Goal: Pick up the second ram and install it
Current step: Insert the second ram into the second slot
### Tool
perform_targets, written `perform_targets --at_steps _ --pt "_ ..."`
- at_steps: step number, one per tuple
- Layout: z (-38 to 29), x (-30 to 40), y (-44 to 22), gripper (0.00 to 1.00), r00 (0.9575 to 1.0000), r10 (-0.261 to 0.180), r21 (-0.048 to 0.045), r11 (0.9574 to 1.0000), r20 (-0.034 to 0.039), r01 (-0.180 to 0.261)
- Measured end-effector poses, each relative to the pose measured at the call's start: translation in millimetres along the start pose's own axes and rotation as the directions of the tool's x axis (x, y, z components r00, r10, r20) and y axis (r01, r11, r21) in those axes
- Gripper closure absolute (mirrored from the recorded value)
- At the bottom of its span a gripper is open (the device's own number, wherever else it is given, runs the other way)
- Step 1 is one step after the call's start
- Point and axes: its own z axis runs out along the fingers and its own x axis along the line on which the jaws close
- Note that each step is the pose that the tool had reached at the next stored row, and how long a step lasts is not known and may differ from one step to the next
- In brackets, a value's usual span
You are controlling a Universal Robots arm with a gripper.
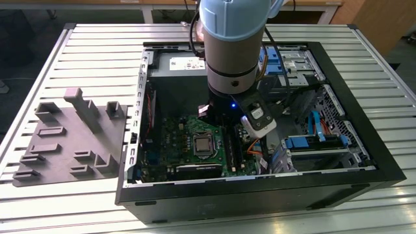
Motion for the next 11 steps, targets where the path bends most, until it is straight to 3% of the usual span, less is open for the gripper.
perform_targets --at_steps 11 --pt "2.6 -0.7 0.2 0.88 1.0 -0.003 -0.0006 1.0 -0.0001 0.003"
